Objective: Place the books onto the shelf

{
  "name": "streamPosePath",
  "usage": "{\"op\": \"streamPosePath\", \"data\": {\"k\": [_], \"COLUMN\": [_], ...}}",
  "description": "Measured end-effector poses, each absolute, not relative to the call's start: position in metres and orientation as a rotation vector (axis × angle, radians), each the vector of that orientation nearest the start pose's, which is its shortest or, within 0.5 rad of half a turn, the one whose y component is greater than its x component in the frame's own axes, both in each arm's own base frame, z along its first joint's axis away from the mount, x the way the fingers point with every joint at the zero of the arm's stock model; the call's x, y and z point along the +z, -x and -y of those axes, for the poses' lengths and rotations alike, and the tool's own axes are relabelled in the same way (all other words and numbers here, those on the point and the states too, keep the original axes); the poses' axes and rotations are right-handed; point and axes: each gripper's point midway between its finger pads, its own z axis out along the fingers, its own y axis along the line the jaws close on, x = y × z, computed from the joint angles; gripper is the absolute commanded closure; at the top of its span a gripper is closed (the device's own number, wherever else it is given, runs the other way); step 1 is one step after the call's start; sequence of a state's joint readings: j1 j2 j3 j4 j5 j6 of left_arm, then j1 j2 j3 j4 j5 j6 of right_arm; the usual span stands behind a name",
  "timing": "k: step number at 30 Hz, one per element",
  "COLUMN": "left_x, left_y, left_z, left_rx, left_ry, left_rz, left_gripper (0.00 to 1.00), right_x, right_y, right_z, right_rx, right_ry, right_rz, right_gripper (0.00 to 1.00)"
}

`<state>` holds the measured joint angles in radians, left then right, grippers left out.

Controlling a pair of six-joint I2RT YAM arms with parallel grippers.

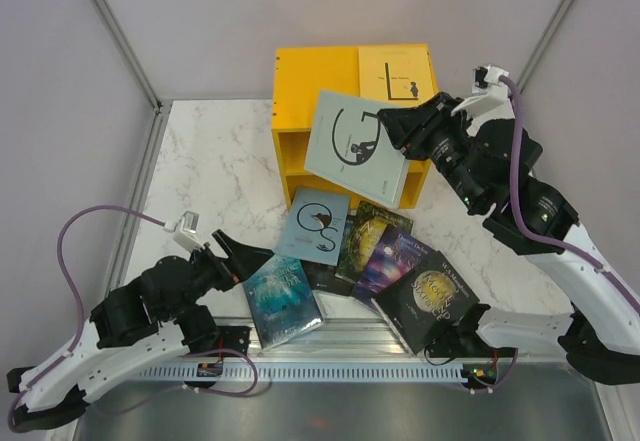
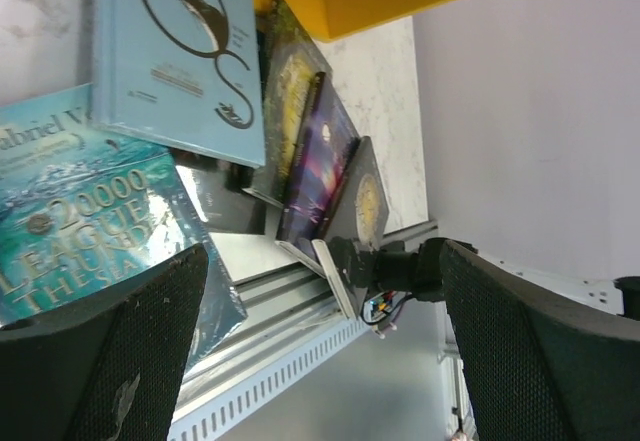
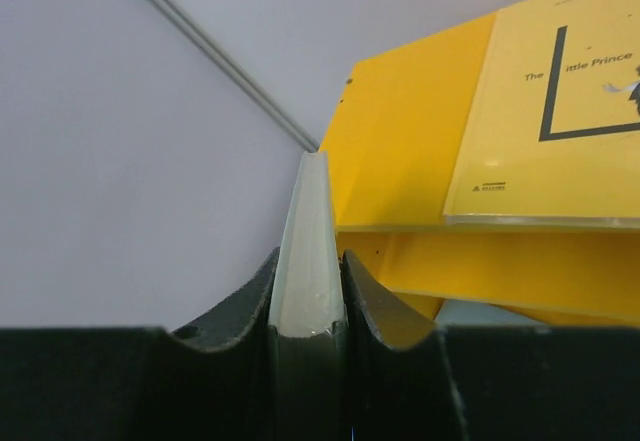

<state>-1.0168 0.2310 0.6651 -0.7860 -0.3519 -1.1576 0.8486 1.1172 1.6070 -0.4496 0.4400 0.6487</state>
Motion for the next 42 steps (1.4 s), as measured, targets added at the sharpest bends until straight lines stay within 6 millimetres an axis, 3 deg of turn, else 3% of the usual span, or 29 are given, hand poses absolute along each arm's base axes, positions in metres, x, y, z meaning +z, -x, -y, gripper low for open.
{"op": "streamPosePath", "data": {"k": [6, 10, 15, 18, 20, 30, 36, 42], "left_x": [0.240, 0.245, 0.246, 0.253, 0.247, 0.247, 0.244, 0.260], "left_y": [-0.123, -0.128, -0.136, -0.137, -0.132, -0.124, -0.132, -0.137], "left_z": [0.178, 0.203, 0.223, 0.228, 0.228, 0.210, 0.173, 0.147], "left_rx": [-1.195, -1.231, -1.219, -1.205, -1.184, -1.117, -0.999, -0.950], "left_ry": [0.335, 0.284, 0.234, 0.188, 0.139, 0.070, 0.172, 0.237], "left_rz": [-2.025, -2.039, -2.062, -2.064, -2.095, -2.100, -2.050, -1.974], "left_gripper": [0.02, 0.03, 0.03, 0.03, 0.02, 0.02, 0.01, 0.01], "right_x": [0.503, 0.493, 0.427, 0.389, 0.377, 0.385, 0.365, 0.358], "right_y": [-0.248, -0.247, -0.243, -0.227, -0.217, -0.168, -0.128, -0.058], "right_z": [-0.219, -0.236, -0.269, -0.288, -0.295, -0.300, -0.333, -0.382], "right_rx": [0.979, 1.097, 1.189, 1.208, 1.205, 1.344, 1.486, 1.728], "right_ry": [-0.233, -0.248, -0.249, -0.221, -0.217, -0.289, -0.324, -0.214], "right_rz": [-1.526, -1.516, -1.635, -1.721, -1.732, -1.616, -1.647, -1.735], "right_gripper": [1.00, 1.00, 1.00, 1.00, 1.00, 1.00, 1.00, 1.00]}}
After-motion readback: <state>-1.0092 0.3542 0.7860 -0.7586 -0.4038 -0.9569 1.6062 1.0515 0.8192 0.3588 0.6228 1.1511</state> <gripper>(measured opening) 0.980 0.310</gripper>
